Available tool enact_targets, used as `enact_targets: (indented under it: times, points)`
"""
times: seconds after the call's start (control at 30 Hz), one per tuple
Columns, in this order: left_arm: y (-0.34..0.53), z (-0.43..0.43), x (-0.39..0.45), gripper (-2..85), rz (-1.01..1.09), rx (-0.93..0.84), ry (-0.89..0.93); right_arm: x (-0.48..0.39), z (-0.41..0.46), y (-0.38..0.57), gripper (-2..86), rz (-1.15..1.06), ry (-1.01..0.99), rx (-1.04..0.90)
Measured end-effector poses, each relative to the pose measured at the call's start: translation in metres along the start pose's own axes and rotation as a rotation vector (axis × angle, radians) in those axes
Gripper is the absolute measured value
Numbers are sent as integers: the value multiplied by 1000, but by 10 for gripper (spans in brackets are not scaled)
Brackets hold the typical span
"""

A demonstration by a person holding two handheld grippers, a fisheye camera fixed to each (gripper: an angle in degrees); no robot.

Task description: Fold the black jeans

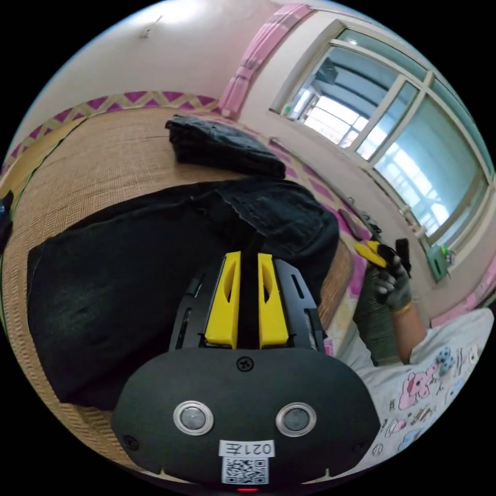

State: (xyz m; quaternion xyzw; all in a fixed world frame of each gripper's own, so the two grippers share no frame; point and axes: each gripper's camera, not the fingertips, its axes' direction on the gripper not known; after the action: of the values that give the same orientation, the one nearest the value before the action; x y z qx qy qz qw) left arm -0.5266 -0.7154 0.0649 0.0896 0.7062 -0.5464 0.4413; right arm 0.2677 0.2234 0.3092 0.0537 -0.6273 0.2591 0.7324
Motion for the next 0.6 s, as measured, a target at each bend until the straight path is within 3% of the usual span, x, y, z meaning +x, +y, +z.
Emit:
enact_targets:
  times: [0.3,0.6]
  points:
    - [57,-33,9,-9,-22,53,48,54,11,-64,161,235,-4,86]
    - [96,-81,-2,-9,-125,184,92,61,67,-116,137,247,-95,-35]
